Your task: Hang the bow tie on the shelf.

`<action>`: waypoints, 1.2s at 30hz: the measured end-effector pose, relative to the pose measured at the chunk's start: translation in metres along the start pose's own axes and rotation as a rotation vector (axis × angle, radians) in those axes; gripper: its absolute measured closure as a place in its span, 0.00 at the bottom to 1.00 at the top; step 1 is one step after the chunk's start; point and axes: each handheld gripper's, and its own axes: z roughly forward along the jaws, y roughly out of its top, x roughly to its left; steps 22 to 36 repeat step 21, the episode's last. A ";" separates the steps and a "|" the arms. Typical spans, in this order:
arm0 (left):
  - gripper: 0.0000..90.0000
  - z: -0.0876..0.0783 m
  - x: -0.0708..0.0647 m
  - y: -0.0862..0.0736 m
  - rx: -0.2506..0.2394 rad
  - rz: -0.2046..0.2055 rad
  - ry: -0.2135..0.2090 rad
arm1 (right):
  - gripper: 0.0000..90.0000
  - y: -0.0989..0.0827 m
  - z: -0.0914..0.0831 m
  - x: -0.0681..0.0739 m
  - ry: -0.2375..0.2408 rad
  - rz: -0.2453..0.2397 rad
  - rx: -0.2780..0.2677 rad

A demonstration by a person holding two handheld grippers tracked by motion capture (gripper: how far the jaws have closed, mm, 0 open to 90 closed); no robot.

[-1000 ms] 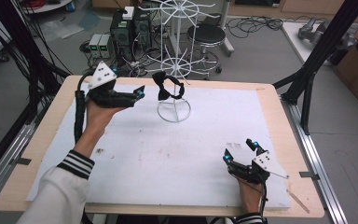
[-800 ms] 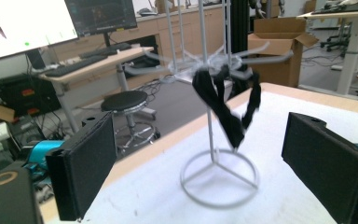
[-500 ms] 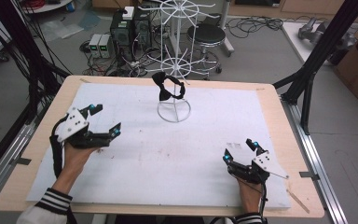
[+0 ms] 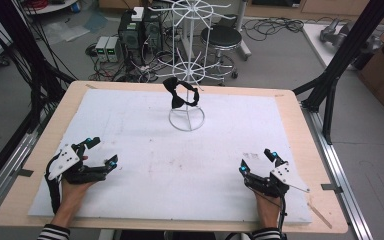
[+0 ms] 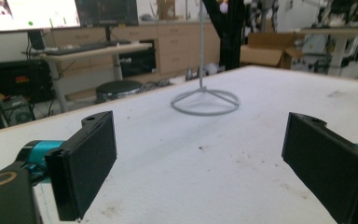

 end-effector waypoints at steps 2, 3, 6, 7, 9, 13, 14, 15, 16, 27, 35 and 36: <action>0.12 -0.002 0.000 -0.005 -0.009 -0.022 0.005 | 0.10 0.000 0.000 -0.001 0.001 -0.003 -0.008; 0.12 -0.003 0.000 -0.007 -0.003 -0.021 0.004 | 0.10 0.000 0.000 -0.001 0.002 -0.001 -0.008; 0.12 -0.004 -0.001 -0.008 -0.011 -0.020 0.014 | 0.10 0.000 0.000 0.000 0.001 0.005 -0.008; 0.13 -0.004 -0.001 -0.008 -0.020 -0.023 0.022 | 0.10 0.000 -0.001 0.000 0.000 0.004 -0.008; 0.13 -0.005 0.000 -0.009 -0.026 -0.033 0.027 | 0.10 0.000 -0.001 0.000 0.002 0.003 -0.010; 0.13 -0.006 -0.001 -0.009 -0.041 -0.025 0.026 | 0.10 0.000 -0.001 0.000 0.001 -0.002 -0.015; 0.13 -0.007 -0.001 -0.010 -0.046 -0.023 0.026 | 0.10 -0.001 -0.001 0.000 0.001 0.001 -0.016; 0.13 -0.008 0.000 -0.010 -0.051 -0.030 0.025 | 0.10 -0.001 -0.001 0.000 0.000 0.001 -0.017; 0.13 -0.008 0.000 -0.010 -0.051 -0.031 0.026 | 0.10 -0.001 -0.001 0.000 -0.001 0.000 -0.019; 0.13 -0.008 0.000 -0.010 -0.050 -0.030 0.025 | 0.10 -0.001 -0.002 0.000 0.001 0.001 -0.019; 0.13 -0.008 0.000 -0.010 -0.050 -0.030 0.025 | 0.10 -0.001 -0.002 0.000 0.001 0.001 -0.019; 0.13 -0.008 0.000 -0.010 -0.050 -0.030 0.025 | 0.10 -0.001 -0.002 0.000 0.001 0.001 -0.019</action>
